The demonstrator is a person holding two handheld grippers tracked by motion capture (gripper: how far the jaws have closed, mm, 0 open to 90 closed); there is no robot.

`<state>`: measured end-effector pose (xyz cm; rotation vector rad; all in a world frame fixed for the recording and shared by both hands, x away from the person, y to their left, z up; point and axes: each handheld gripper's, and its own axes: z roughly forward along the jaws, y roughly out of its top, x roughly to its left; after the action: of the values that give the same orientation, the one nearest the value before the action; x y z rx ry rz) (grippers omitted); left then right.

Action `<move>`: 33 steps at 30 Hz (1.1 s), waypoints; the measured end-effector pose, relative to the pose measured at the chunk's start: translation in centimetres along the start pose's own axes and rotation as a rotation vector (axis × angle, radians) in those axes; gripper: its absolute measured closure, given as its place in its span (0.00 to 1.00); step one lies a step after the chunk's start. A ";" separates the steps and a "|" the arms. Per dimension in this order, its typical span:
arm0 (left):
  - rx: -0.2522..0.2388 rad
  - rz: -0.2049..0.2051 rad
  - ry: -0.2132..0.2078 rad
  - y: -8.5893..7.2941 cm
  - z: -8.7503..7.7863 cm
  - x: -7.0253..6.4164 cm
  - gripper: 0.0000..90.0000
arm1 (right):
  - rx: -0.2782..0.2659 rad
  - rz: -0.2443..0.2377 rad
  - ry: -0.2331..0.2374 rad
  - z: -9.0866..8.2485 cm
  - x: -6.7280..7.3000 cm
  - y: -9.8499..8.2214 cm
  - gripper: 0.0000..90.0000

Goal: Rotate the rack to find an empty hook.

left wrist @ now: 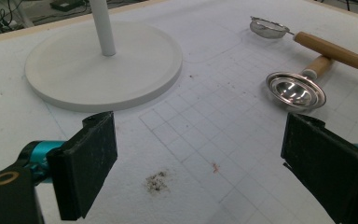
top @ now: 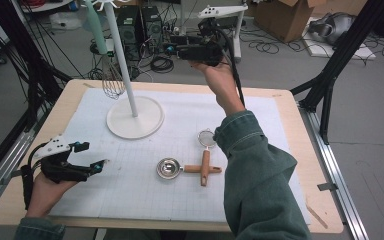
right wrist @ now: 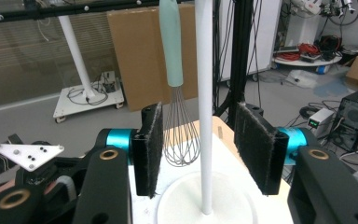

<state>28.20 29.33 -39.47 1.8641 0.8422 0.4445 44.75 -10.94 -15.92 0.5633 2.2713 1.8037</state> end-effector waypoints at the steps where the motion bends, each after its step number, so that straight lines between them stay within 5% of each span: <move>1: -0.001 -0.002 0.000 0.0 0.0 0.0 0.12 | 0.001 -0.002 0.003 -0.1 0.0 0.0 0.61; 6: 0.004 -0.001 -0.003 -0.1 0.1 0.0 0.12 | 0.037 0.003 0.011 -0.9 -0.3 -0.9 0.68; 15: 0.008 0.005 -0.012 0.0 0.4 -0.3 0.12 | 0.096 0.014 0.012 -2.6 -0.4 -4.0 0.63; 33: 0.012 0.015 -0.030 0.2 1.0 -0.9 0.12 | 0.192 0.082 -0.044 -7.3 0.3 -13.5 0.62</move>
<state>28.31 27.96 -39.65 1.8852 0.8128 0.4202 39.38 -19.91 -27.12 0.7306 2.4411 1.5995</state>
